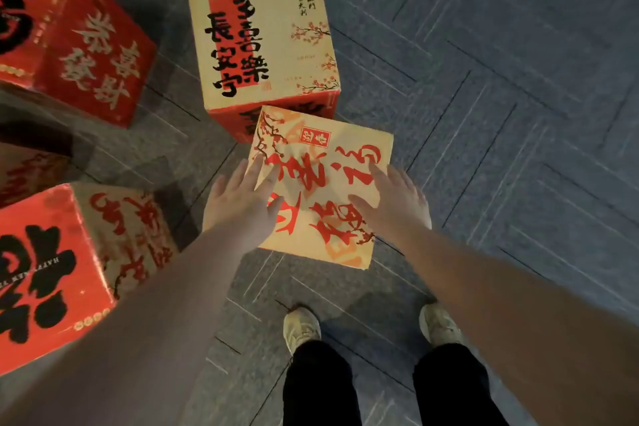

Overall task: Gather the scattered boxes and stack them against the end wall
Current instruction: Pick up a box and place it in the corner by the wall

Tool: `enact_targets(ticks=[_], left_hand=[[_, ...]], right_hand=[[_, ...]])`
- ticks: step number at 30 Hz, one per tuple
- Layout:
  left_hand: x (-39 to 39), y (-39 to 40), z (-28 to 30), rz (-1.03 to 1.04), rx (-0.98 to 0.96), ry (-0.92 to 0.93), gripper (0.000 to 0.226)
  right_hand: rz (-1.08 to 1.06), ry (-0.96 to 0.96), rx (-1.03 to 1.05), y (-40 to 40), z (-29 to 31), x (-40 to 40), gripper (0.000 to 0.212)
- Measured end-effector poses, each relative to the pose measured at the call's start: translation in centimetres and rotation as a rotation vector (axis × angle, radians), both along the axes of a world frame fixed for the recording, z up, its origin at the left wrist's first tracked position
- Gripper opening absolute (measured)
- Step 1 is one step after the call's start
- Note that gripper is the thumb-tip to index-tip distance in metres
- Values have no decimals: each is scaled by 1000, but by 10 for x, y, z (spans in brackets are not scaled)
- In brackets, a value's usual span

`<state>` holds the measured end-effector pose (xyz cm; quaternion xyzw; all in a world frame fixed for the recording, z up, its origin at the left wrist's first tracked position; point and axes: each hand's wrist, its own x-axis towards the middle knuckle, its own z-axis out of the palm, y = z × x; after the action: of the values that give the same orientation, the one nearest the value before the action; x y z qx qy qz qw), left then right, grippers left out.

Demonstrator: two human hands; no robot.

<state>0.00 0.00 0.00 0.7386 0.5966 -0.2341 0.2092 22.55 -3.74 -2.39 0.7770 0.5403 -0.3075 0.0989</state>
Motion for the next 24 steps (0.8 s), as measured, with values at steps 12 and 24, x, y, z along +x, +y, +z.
enact_targets(ticks=[12, 24], left_hand=[[-12, 15, -94, 213, 82, -65, 79], [-9, 18, -132, 450, 56, -285, 106]], right_hand=[[-363, 128, -4, -5, -82, -4, 98], [-501, 256, 58, -15, -126, -2, 114]])
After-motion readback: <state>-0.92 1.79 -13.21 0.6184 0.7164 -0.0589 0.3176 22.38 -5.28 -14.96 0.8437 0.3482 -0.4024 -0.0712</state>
